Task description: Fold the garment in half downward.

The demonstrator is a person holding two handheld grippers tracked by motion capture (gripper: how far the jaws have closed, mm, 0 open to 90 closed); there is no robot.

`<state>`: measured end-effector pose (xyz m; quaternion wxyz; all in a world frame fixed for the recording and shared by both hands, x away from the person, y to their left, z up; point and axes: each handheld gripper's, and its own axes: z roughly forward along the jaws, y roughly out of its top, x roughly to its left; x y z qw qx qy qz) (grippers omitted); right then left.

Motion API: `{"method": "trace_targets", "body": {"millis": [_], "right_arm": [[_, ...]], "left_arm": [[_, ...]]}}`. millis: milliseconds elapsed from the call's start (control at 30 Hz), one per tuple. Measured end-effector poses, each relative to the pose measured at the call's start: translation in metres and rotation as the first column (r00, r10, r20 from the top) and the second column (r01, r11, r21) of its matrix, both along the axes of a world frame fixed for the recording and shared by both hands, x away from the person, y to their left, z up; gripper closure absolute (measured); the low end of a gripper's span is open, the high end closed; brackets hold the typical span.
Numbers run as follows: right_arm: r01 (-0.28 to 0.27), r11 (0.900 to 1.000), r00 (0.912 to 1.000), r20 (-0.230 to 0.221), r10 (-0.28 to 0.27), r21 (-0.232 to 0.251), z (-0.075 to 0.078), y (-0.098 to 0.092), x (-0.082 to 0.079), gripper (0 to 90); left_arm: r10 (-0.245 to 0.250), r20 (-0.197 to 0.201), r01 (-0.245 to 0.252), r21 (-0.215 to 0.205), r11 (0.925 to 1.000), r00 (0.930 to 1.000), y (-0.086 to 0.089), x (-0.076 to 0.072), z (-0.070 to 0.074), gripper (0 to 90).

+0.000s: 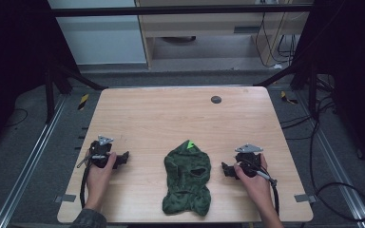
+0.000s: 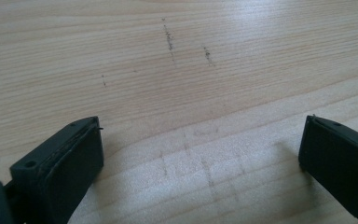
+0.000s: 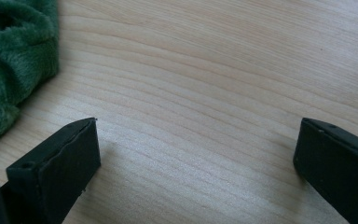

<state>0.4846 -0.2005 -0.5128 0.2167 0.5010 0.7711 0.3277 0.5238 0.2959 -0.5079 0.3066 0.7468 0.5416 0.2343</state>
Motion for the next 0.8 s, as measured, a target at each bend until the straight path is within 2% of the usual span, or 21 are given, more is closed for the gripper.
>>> {"method": "trace_targets", "body": {"millis": [233,400,433,500,600,633,700,733,767,800], "right_arm": [[-0.004,1.0,1.0,0.0,0.004,0.001,0.0,0.0,0.0,0.6],[-0.005,1.0,1.0,-0.001,0.005,-0.001,0.0,0.0,0.0,0.3],[-0.008,1.0,1.0,-0.002,0.008,0.002,0.0,0.0,0.0,0.5],[-0.002,1.0,1.0,0.004,0.002,0.008,0.001,0.002,0.003,5.8],[-0.029,1.0,0.9996,0.005,0.029,-0.002,0.005,0.009,0.003,8.1],[-0.035,0.999,0.9994,-0.001,0.035,-0.002,0.007,0.012,0.003,11.5],[-0.057,0.998,0.9982,-0.016,0.058,0.015,0.011,0.017,0.0,13.4],[-0.066,0.997,0.9975,-0.024,0.067,0.027,0.013,0.018,-0.002,14.9],[-0.076,0.997,0.9968,-0.021,0.077,0.023,0.016,0.02,-0.005,16.5],[-0.084,0.996,0.9963,-0.019,0.084,0.02,0.019,0.021,-0.008,18.0]], "left_arm": [[0.016,0.001,-0.016,0.0,0.9999,0.9999,-0.006,-0.003,0.0,0.0],[-0.023,0.009,0.023,0.001,0.9997,0.9997,-0.013,-0.005,0.001,2.0],[-0.02,0.021,0.02,0.011,0.9997,0.9996,-0.015,-0.006,0.003,3.6],[-0.03,0.048,0.029,0.015,0.9995,0.9984,-0.02,-0.007,0.007,5.0],[-0.063,0.062,0.062,0.008,0.998,0.9961,-0.027,-0.01,0.013,5.2],[-0.074,0.061,0.074,0.003,0.9973,0.9954,-0.03,-0.011,0.014,5.2],[-0.089,0.072,0.09,-0.015,0.9958,0.9934,-0.037,-0.021,0.019,5.5],[-0.091,0.093,0.093,-0.025,0.9953,0.9916,-0.04,-0.027,0.022,5.9],[-0.111,0.106,0.115,-0.026,0.9931,0.9881,-0.043,-0.033,0.025,6.3],[-0.134,0.098,0.138,-0.028,0.9901,0.9861,-0.046,-0.036,0.027,6.2]]}}
